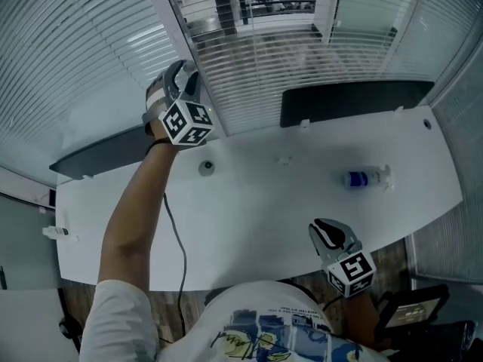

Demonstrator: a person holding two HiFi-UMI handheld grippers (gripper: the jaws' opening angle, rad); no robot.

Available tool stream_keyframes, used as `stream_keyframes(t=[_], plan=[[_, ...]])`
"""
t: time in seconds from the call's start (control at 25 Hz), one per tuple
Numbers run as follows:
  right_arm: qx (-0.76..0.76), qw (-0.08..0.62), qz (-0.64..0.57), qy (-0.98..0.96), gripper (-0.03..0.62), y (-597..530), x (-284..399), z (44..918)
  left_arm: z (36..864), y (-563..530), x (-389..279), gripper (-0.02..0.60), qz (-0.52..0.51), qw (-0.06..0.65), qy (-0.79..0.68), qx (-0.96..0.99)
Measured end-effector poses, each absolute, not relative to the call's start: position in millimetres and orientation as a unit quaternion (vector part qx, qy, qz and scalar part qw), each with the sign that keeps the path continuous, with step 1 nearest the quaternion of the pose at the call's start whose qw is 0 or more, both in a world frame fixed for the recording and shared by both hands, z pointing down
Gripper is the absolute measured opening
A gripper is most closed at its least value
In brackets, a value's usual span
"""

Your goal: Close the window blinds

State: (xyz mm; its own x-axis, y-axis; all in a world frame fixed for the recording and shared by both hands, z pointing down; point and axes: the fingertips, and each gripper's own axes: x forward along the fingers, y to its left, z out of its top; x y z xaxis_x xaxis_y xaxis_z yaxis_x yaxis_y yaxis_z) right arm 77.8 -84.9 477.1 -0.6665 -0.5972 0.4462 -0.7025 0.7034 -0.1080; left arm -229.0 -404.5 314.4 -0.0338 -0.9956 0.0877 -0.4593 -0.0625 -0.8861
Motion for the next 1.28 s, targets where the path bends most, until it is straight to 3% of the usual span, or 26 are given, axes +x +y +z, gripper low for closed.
stream_keyframes(t=[0.48,0.8,1.28], plan=[[0.357,0.195,0.135,-0.903,0.046,-82,78,479,334,-421,-218,0.207,-0.611,0.511,0.393,-0.459],[0.361,0.198,0.142,-0.9,0.046,-81,80,483,336,-425,-218,0.132,-0.618,0.508,0.39,-0.456],[0.358,0.2,0.142,-0.901,0.046,-81,76,481,328,-426,-215,0.13,-0.55,0.442,0.487,-0.516]])
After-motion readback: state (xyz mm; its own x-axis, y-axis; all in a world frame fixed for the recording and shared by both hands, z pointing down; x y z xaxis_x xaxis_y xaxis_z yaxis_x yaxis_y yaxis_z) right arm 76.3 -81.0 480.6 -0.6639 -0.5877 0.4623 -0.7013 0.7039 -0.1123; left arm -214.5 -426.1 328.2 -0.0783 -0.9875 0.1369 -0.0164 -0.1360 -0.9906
